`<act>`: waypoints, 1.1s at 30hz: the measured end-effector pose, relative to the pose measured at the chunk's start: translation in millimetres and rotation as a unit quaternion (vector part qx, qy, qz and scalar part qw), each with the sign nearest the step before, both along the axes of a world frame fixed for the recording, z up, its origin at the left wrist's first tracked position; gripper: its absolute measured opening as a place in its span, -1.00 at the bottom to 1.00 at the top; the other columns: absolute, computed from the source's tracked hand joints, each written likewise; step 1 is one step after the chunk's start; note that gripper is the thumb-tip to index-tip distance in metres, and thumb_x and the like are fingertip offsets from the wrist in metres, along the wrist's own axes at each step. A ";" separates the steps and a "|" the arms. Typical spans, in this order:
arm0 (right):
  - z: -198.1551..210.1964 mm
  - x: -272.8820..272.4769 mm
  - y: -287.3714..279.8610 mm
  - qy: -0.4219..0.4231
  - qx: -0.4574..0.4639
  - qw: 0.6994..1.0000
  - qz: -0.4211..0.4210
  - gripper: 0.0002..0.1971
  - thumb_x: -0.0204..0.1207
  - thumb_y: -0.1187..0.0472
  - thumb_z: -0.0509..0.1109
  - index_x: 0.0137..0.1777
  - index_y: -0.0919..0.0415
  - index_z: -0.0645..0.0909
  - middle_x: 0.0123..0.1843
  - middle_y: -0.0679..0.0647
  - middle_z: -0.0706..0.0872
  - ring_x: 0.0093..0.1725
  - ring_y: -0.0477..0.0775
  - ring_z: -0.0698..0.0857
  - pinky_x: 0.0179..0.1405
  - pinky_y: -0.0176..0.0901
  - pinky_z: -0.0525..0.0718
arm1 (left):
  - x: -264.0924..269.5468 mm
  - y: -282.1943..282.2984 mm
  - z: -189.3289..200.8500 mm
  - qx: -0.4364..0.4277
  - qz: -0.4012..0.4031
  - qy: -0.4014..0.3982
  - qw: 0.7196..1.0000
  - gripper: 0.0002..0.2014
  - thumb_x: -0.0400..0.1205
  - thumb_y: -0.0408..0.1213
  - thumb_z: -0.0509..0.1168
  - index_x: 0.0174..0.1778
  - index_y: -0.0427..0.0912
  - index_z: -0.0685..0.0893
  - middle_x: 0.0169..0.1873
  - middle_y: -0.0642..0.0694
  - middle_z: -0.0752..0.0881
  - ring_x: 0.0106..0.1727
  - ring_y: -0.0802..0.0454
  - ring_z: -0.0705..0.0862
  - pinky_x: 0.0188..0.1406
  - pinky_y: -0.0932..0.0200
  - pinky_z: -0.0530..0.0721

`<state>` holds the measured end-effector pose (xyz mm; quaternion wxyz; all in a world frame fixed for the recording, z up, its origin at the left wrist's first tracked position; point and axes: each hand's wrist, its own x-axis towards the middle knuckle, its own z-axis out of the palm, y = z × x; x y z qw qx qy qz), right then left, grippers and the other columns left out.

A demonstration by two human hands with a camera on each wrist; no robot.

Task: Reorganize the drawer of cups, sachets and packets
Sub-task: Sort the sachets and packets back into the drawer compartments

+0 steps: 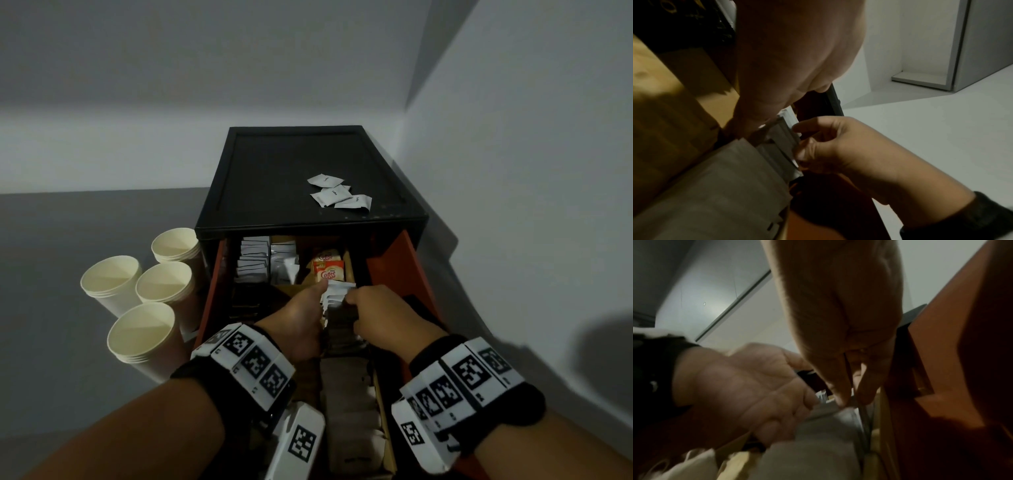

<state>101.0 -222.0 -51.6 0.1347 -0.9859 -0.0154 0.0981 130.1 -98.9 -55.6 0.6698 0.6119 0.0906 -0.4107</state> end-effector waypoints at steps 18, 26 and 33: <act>-14.6 19.1 0.5 0.106 0.043 0.992 -0.045 -0.32 0.63 0.36 0.09 0.67 0.19 -0.14 0.70 0.05 -0.10 0.64 0.19 0.07 0.61 0.01 0.14 | 14.1 -15.8 -7.9 -0.048 0.073 0.019 0.996 -0.39 0.70 0.18 -0.04 0.45 -0.20 0.53 0.07 -0.22 0.74 -0.07 -0.11 0.69 -0.15 0.05 0.62; 31.3 49.2 -12.2 -0.172 0.109 0.971 -0.128 -0.62 0.64 0.18 0.19 0.45 0.15 0.48 0.44 0.10 0.48 0.42 0.13 0.46 0.38 -0.06 0.44 | 21.1 -15.9 -9.7 -0.003 -0.005 0.008 1.000 -0.44 0.73 0.16 -0.09 0.24 -0.18 0.63 -0.27 -0.08 0.79 -0.16 0.02 0.66 -0.41 0.37 0.66; 64.3 109.7 -34.5 -0.159 0.056 0.982 -0.088 -0.37 0.55 -0.07 0.29 0.59 -0.01 0.21 0.60 0.12 0.14 0.57 0.26 0.18 0.52 0.13 0.26 | 57.2 -11.6 39.0 0.111 -0.038 -0.131 0.984 -0.68 0.71 -0.12 0.16 0.29 -0.21 0.58 0.00 -0.13 0.69 -0.05 0.04 0.69 -0.16 0.41 0.68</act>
